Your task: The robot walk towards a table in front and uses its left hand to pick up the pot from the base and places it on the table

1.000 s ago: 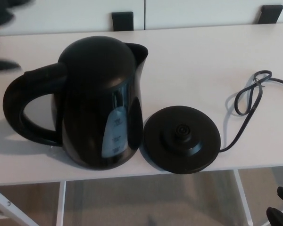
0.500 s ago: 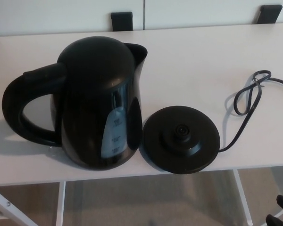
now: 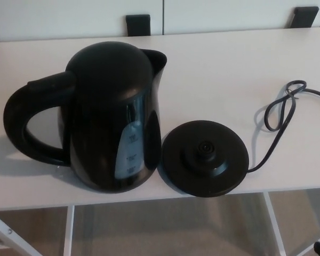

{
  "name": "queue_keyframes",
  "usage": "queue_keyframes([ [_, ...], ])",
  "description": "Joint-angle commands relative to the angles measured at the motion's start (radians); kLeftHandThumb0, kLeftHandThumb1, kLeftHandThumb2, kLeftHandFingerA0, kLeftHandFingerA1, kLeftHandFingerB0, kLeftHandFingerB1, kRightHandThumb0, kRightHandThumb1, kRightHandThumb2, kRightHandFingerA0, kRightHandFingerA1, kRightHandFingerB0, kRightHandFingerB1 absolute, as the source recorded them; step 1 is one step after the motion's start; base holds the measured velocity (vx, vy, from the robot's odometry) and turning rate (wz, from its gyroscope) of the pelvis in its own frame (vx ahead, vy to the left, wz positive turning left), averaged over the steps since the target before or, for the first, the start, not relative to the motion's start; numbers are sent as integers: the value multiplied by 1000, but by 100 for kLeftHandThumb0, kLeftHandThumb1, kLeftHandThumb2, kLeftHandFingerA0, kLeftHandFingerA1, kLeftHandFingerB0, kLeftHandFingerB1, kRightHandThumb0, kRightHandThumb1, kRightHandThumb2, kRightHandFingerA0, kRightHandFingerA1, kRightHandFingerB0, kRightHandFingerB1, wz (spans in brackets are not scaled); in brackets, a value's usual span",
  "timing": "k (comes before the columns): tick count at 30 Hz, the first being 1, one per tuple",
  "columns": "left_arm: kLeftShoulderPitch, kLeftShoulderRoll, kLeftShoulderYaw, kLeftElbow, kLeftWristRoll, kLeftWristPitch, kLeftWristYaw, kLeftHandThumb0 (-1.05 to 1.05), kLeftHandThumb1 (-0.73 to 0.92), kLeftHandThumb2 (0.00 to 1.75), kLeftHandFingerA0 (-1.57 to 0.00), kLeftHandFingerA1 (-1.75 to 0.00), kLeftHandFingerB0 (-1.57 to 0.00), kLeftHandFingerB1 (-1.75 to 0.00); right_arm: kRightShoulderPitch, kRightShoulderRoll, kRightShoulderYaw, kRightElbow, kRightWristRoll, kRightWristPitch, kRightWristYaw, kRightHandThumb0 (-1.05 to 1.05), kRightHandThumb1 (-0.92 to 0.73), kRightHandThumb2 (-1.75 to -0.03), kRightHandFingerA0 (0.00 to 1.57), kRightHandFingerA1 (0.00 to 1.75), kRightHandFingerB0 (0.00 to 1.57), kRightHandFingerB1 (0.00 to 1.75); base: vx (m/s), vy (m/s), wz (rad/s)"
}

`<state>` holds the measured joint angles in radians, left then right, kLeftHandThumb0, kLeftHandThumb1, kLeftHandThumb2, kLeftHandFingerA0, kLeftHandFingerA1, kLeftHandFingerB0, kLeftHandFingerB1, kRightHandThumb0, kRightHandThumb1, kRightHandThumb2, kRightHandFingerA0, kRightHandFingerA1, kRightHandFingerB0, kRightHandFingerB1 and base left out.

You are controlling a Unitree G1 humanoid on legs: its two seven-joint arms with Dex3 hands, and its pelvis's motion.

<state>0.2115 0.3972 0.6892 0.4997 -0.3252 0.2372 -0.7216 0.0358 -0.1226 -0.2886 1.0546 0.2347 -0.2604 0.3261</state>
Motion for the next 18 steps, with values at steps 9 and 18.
queue_keyframes([
  [9, -20, 14, -130, 526, 118, -161, 283, -67, 68, 98, 0, -39, -7, -28, 44, -16, 13, -2, -70, -105, -153, -6, -51, -92, 11, 48, 39, 63, 0, 0, 0],
  [18, -29, 21, -315, 562, 188, -262, 241, -74, 71, 100, 0, -25, 0, -16, 30, -12, -9, -16, -24, -54, -80, -29, -65, -63, 13, 37, 19, 36, 0, 0, 0],
])
